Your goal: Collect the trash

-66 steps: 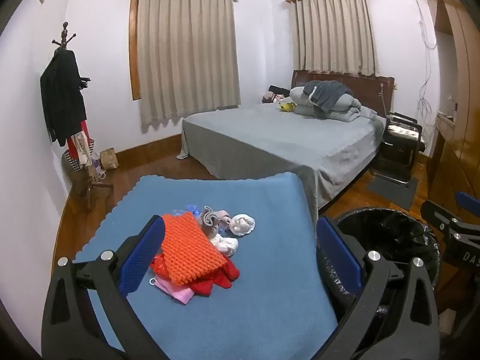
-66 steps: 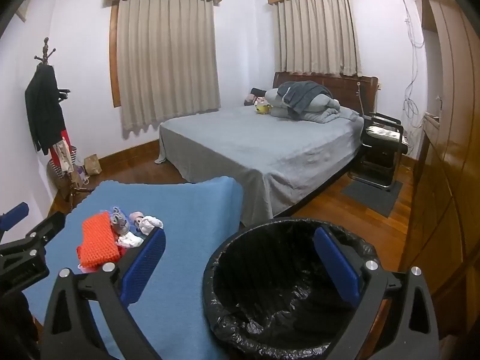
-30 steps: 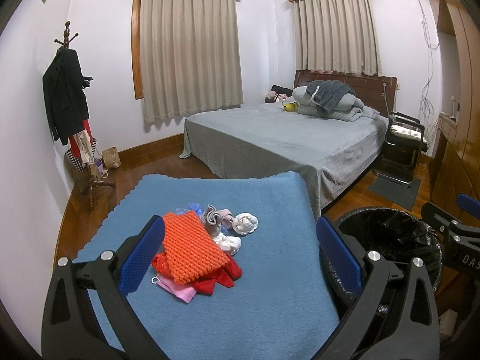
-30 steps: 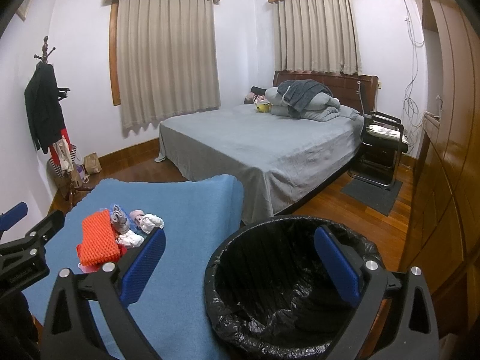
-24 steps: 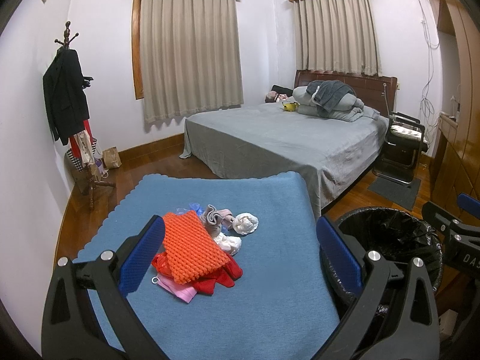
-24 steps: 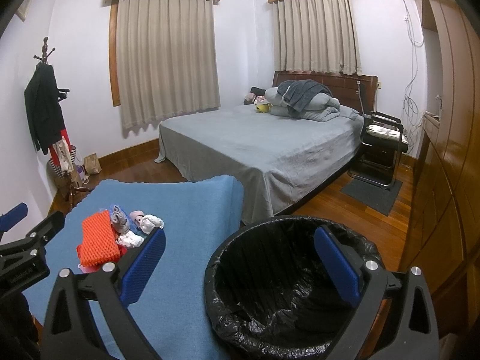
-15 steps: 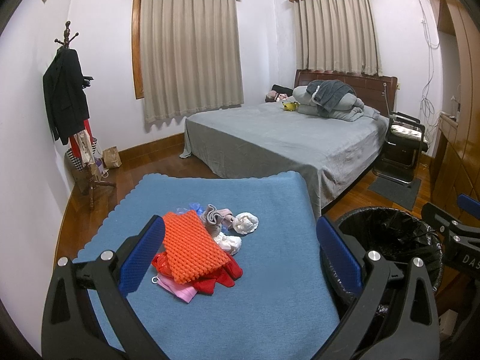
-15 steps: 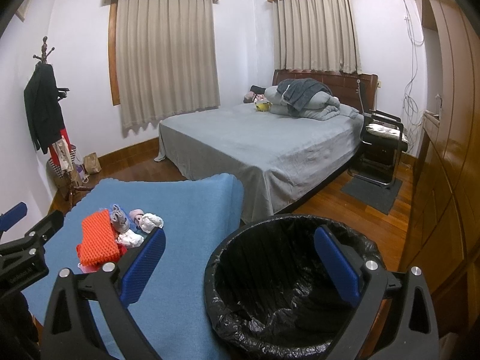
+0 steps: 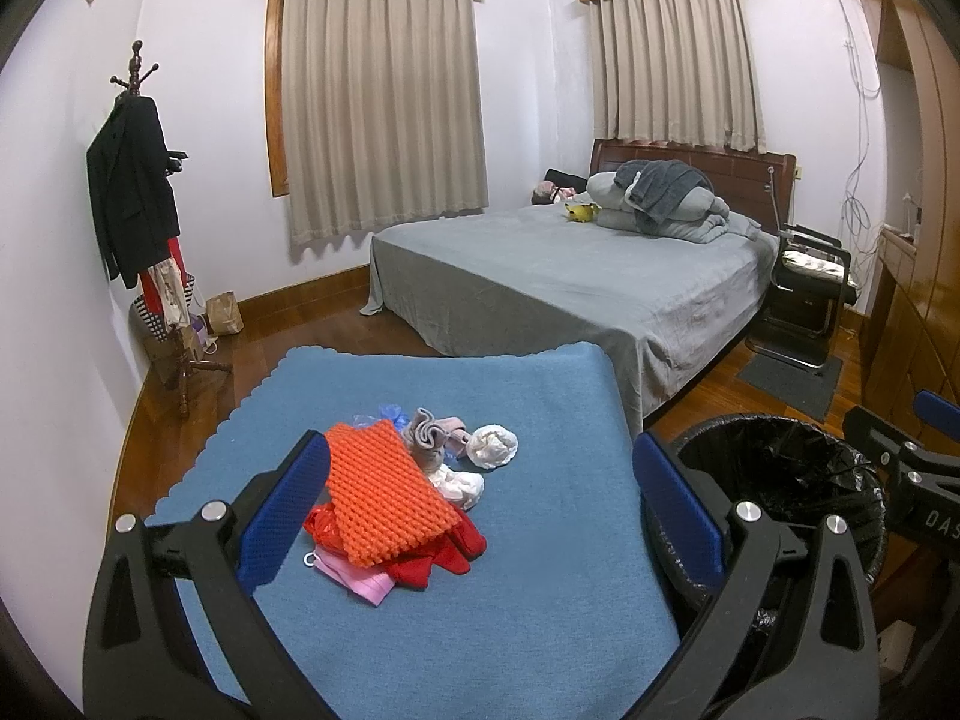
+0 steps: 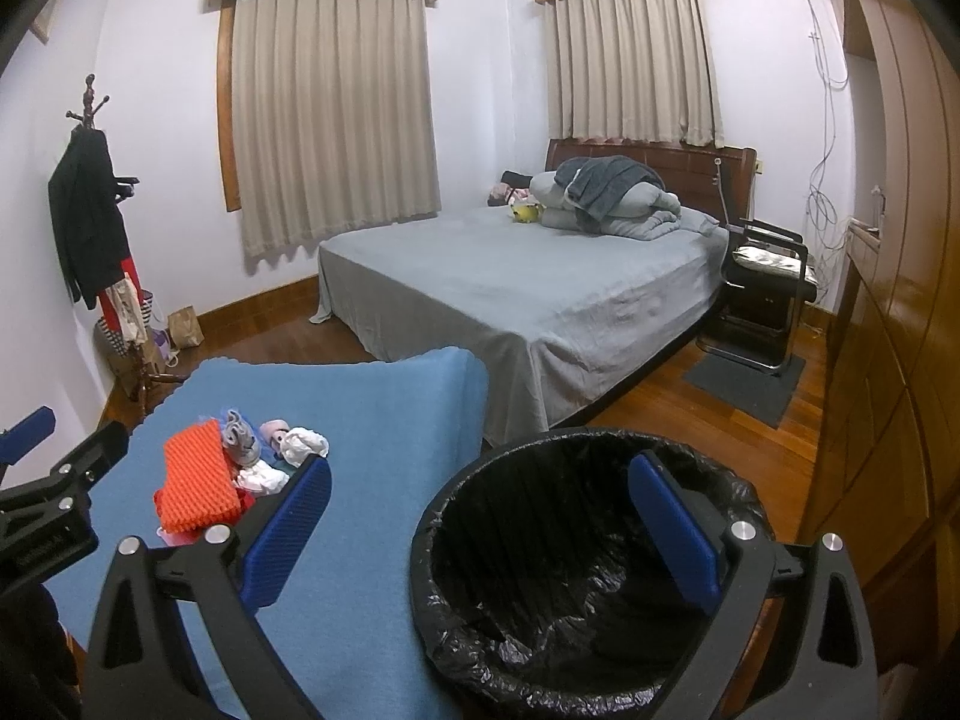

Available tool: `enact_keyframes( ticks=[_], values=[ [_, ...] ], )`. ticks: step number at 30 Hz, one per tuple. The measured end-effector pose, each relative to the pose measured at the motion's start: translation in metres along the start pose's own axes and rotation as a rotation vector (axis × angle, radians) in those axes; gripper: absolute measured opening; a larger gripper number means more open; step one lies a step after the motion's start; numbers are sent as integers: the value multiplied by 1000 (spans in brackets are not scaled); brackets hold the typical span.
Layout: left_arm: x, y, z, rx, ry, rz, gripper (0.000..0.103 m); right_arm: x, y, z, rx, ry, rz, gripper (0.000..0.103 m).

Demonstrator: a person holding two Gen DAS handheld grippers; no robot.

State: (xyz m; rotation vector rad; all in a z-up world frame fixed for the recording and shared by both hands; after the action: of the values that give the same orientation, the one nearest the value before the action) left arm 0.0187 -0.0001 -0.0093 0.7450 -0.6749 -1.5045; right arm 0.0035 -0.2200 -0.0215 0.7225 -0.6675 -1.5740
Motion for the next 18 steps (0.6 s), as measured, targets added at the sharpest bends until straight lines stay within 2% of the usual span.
enact_keyframes(
  ticks=[18],
  values=[
    [0,0,0,-2,-1,1,98,2,-3,-4,-5,3,-1,97]
  ],
)
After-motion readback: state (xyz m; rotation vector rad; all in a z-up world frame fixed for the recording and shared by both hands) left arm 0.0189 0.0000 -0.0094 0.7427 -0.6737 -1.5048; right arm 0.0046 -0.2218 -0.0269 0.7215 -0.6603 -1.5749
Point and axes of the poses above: each gripper's, at about its wrist camera, not at the fingertips, and z roughly against the way its jaws point, x to its right, y to its top, the point moved 2 cm from there along -z, roughly the way its jaws point, and after that the axes turned 12 degrees about -x, right-handed, at the moved point
